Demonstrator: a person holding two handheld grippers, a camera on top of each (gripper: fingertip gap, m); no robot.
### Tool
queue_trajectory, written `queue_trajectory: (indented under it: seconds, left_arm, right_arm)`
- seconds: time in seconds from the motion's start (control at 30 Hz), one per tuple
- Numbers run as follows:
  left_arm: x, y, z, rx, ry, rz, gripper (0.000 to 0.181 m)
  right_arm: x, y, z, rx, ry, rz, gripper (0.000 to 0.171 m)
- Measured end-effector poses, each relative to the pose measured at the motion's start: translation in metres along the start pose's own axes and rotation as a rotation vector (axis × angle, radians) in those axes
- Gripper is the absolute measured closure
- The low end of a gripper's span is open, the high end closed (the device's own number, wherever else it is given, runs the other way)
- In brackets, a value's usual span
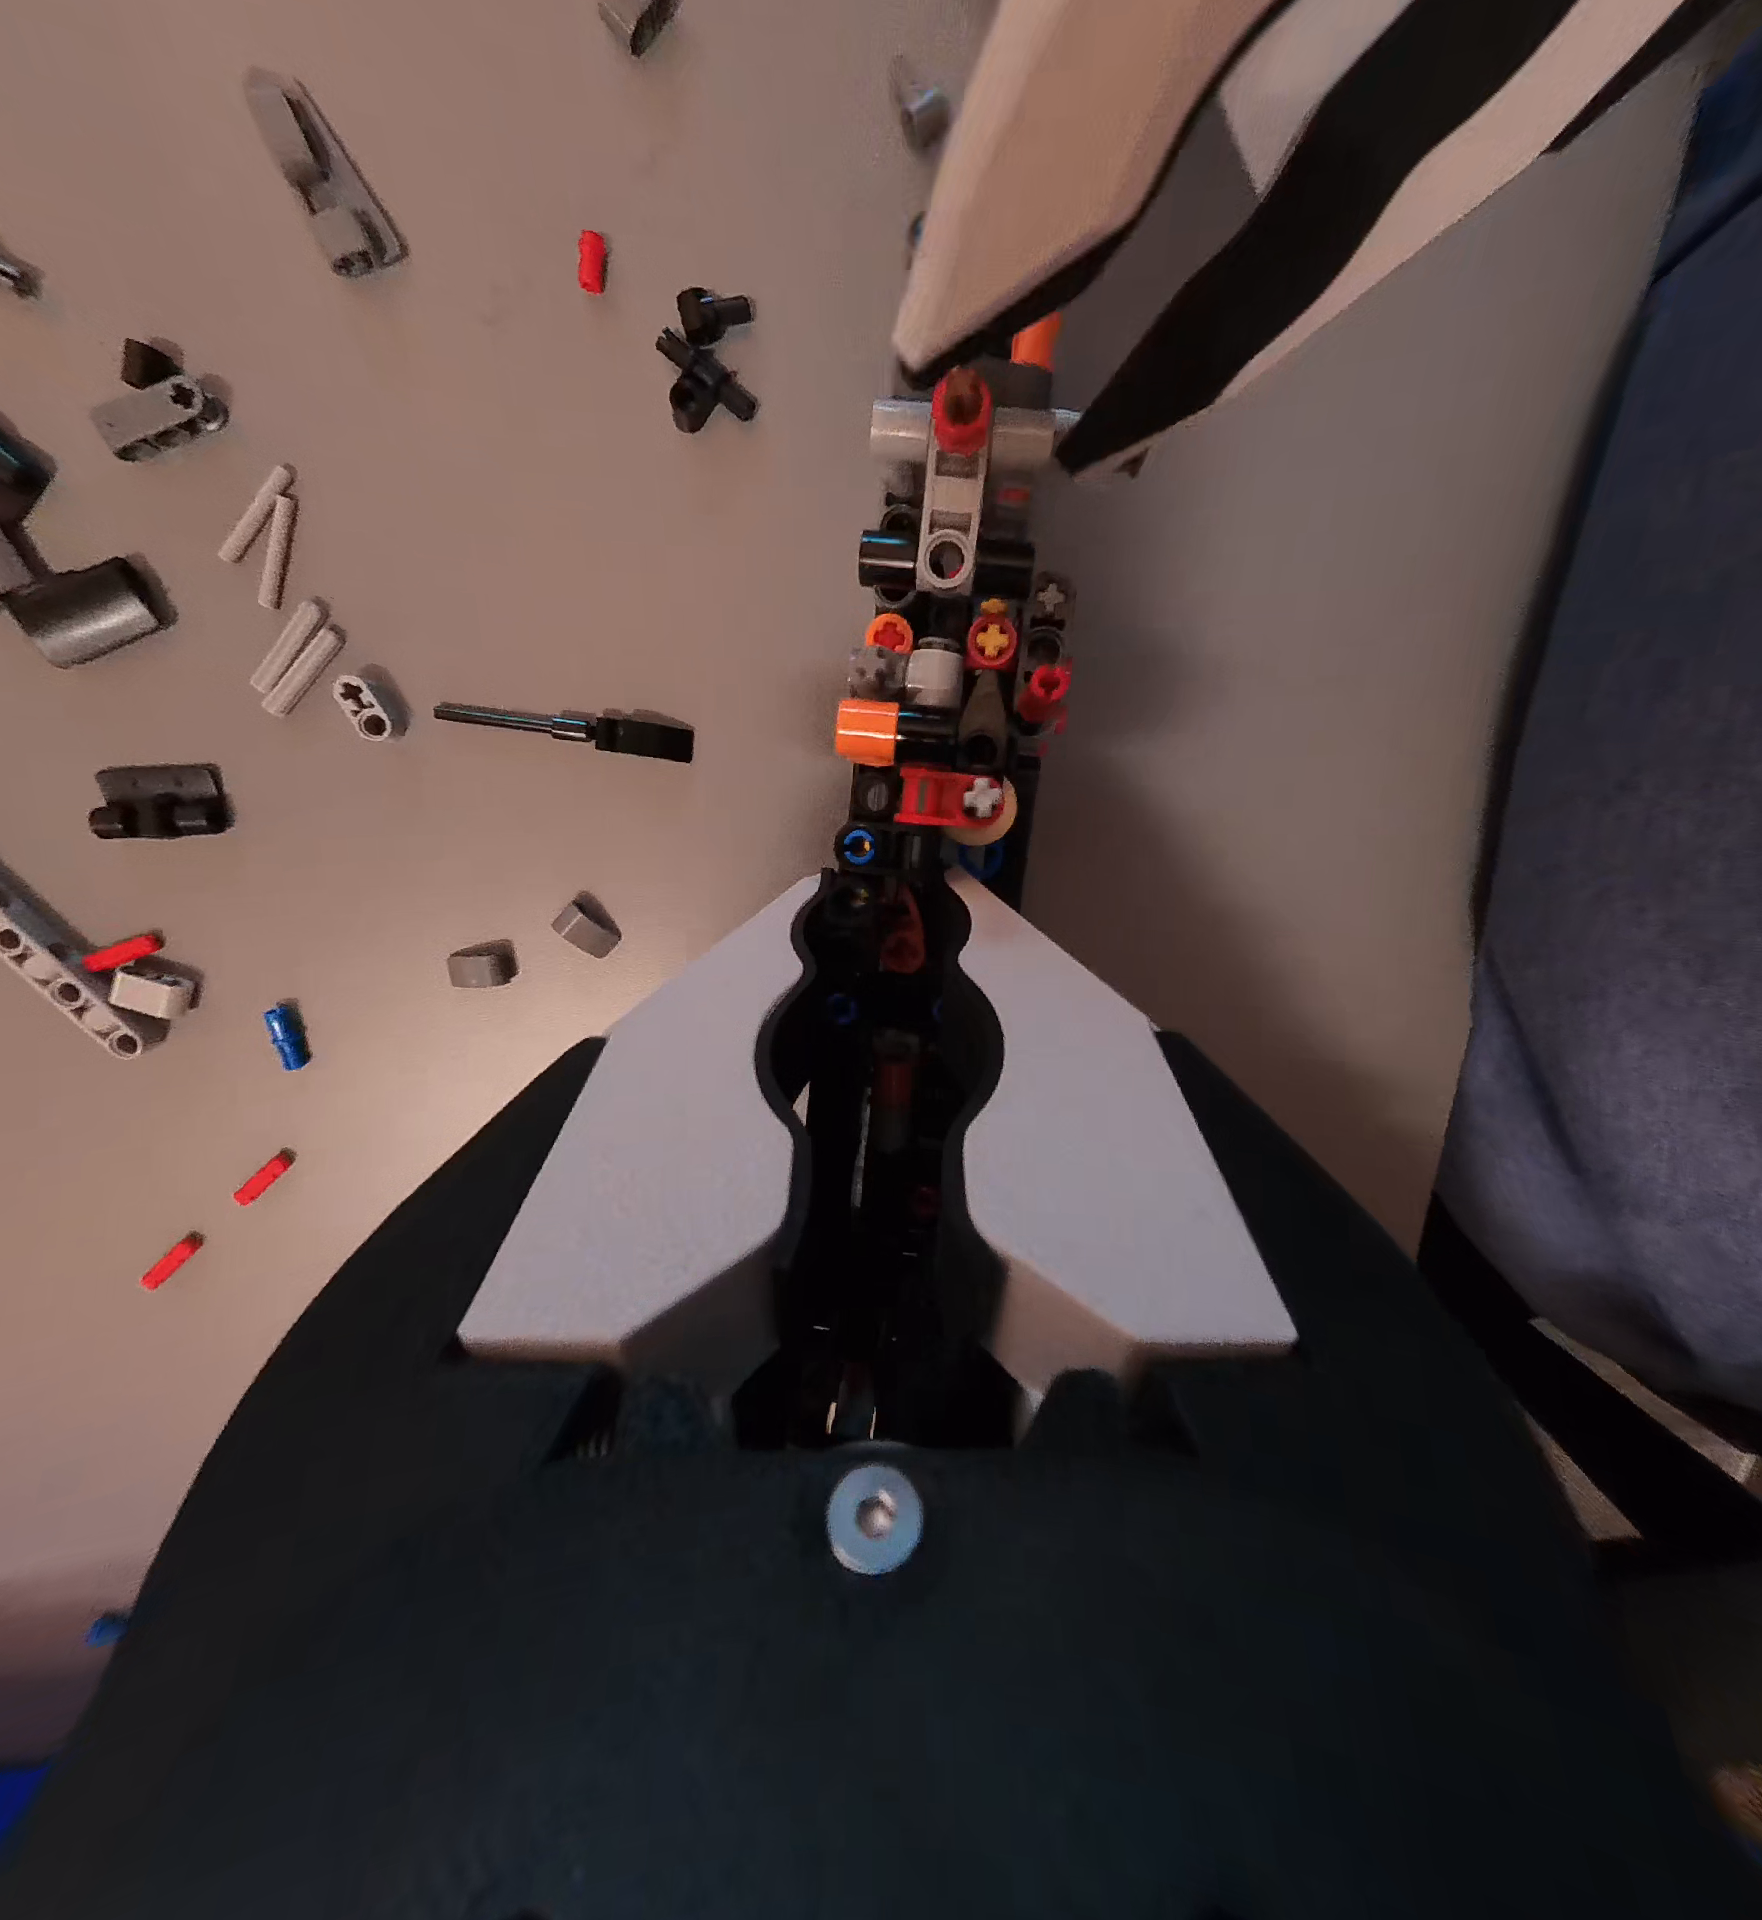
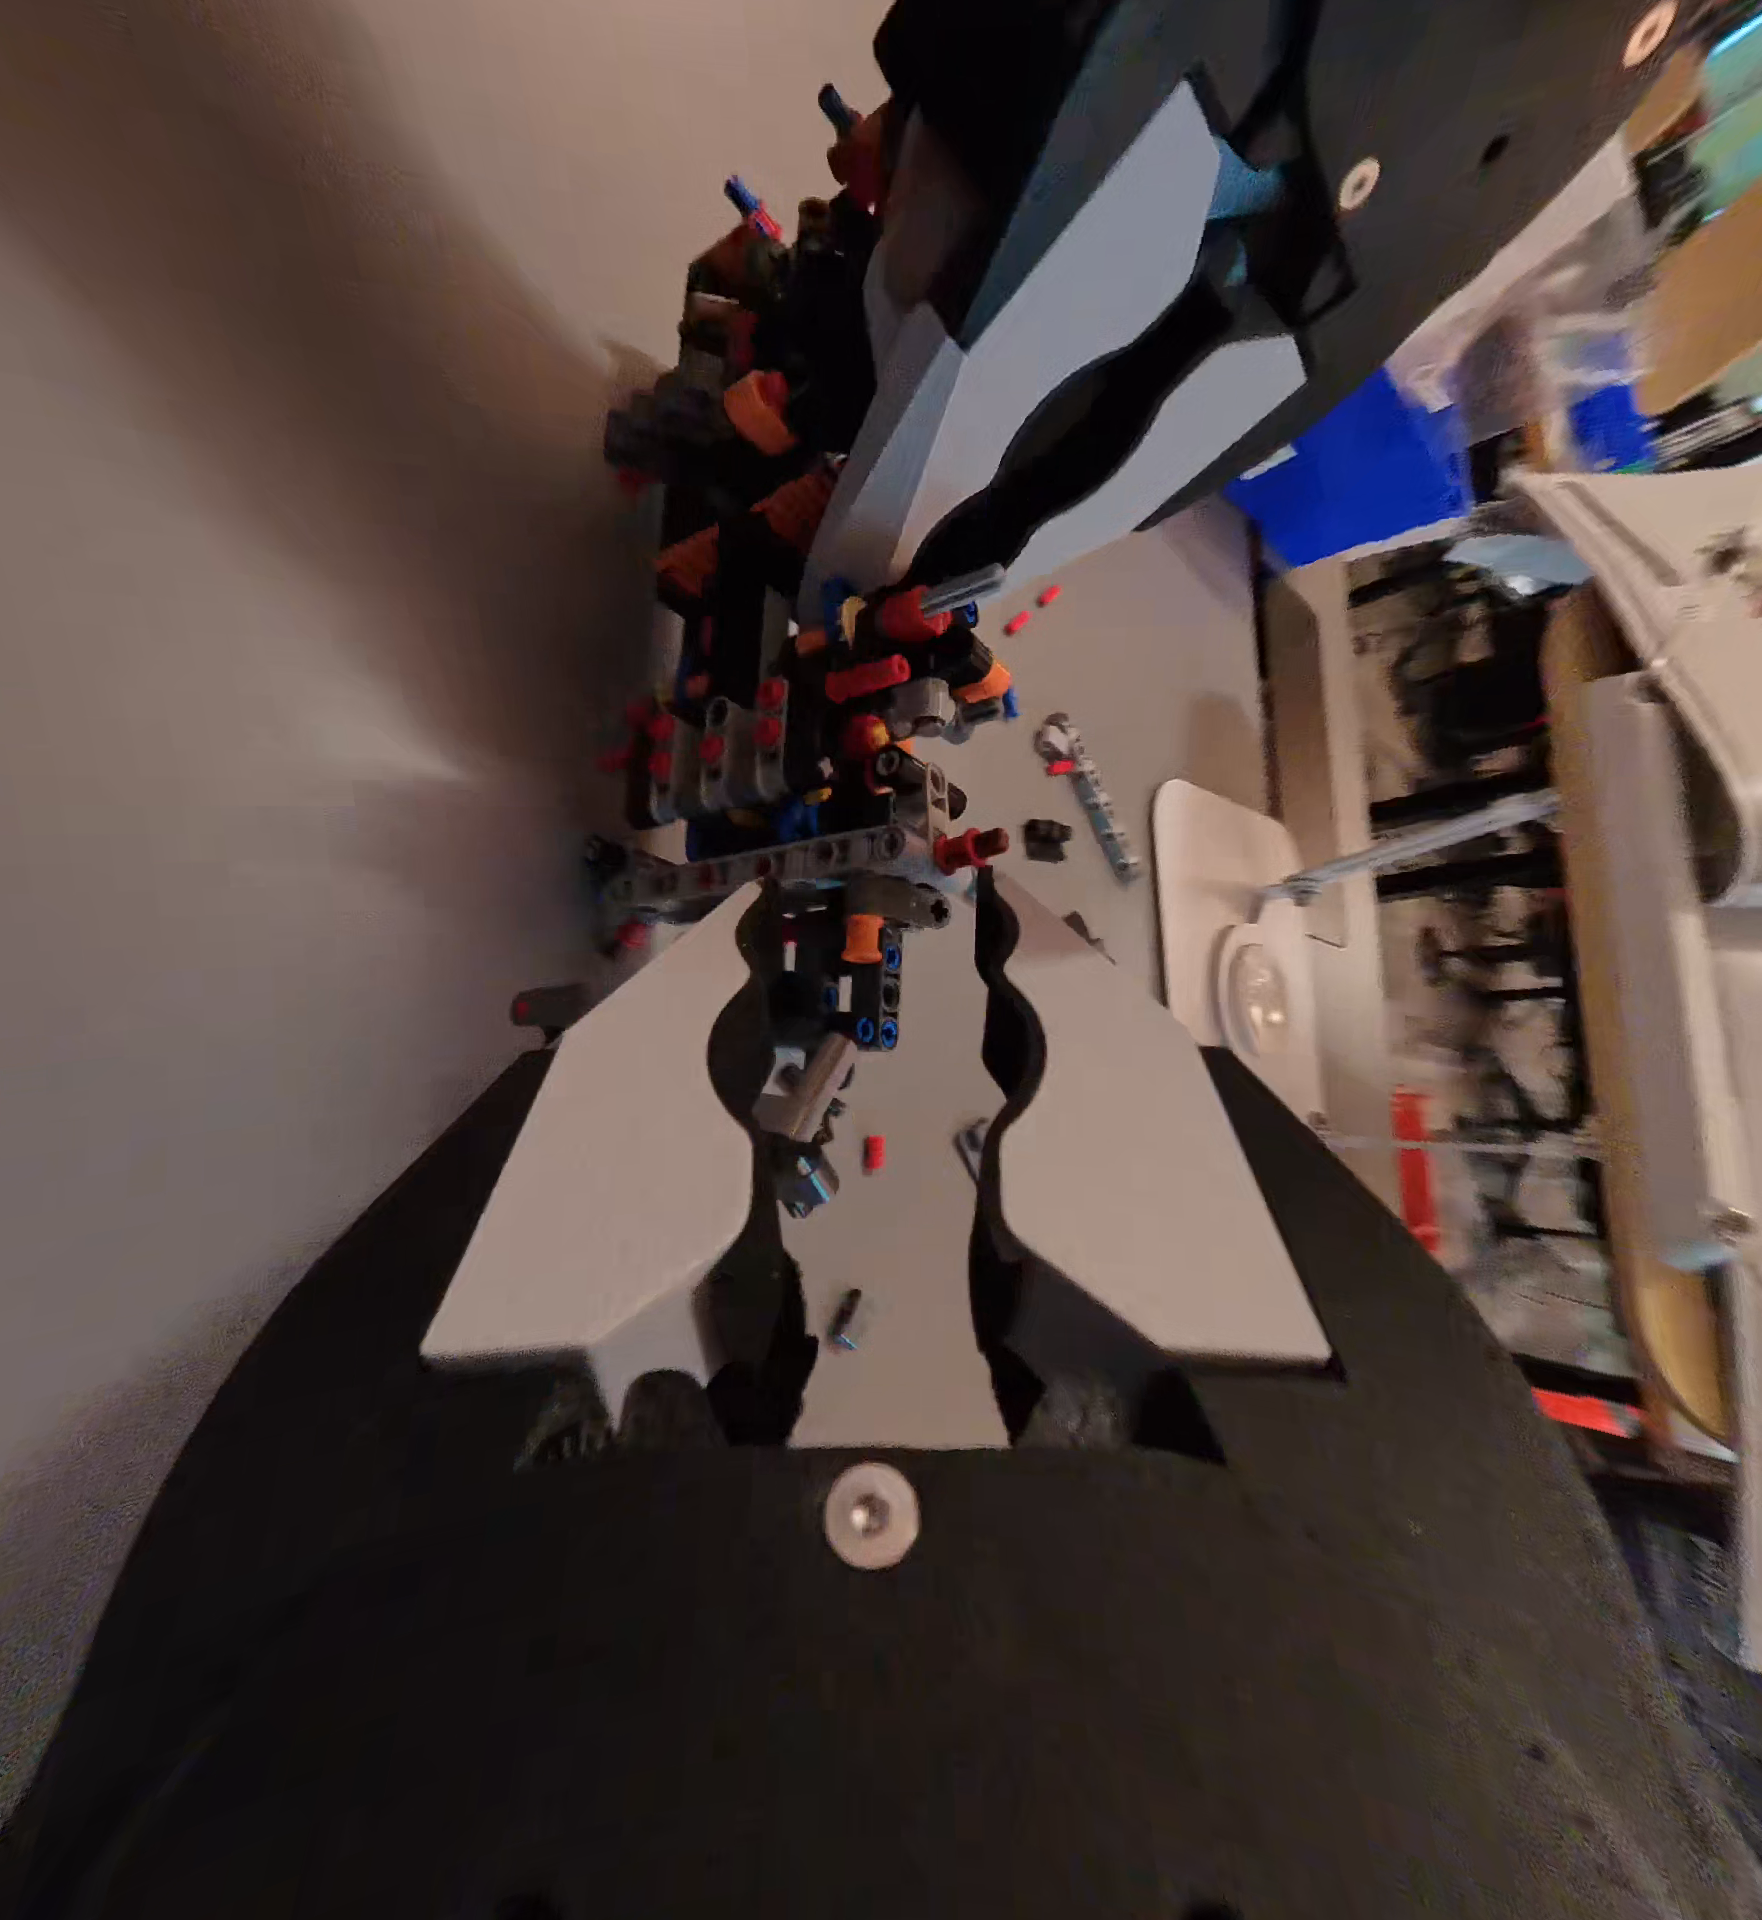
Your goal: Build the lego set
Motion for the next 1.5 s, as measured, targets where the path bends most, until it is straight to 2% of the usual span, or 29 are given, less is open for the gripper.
queue_trajectory:
  seconds: [0.13, 0.43, 0.63, 0.83, 1.03, 1.13, 1.4, 1.5]
  left_arm:
    - [0.010, 0.002, 0.000, 0.009, -0.025, 0.093, 0.167]
    - [0.038, 0.012, 0.004, 0.022, -0.107, 0.323, 0.167]
    - [0.043, 0.014, 0.004, 0.023, -0.120, 0.351, 0.167]
    - [0.044, 0.014, 0.001, 0.030, -0.119, 0.358, 0.167]
    - [0.046, 0.015, 0.001, 0.027, -0.123, 0.363, 0.167]
    - [0.046, 0.015, 0.001, 0.023, -0.125, 0.364, 0.167]
    - [0.045, 0.018, -0.001, 0.039, -0.099, 0.409, 0.167]
    - [0.045, 0.019, -0.002, 0.041, -0.085, 0.432, 0.167]
  right_arm:
    - [0.004, 0.008, 0.011, 0.079, -0.036, 0.063, 0.141]
    - [-0.008, 0.027, 0.020, 0.064, -0.062, 0.056, 0.149]
    - [-0.013, 0.033, 0.023, 0.068, -0.001, 0.008, 0.151]
    - [-0.016, 0.028, 0.021, 0.123, 0.006, -0.023, 0.138]
    - [-0.016, 0.032, 0.023, 0.135, -0.051, -0.027, 0.148]
    - [-0.018, 0.031, 0.023, 0.137, -0.040, -0.052, 0.146]
    - [-0.027, 0.012, 0.030, 0.075, 0.014, -0.137, 0.141]
    - [-0.031, 0.007, 0.031, -0.018, 0.078, -0.204, 0.141]
Point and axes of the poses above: each gripper's, where its closed fingertips meet, y out along the fingers, z out of its underside, x = y × z across the jaws, the point moved 8 cm from there along -y, back along the fingers, and after that the axes turned 1 degree about y, right-handed, at the moved point
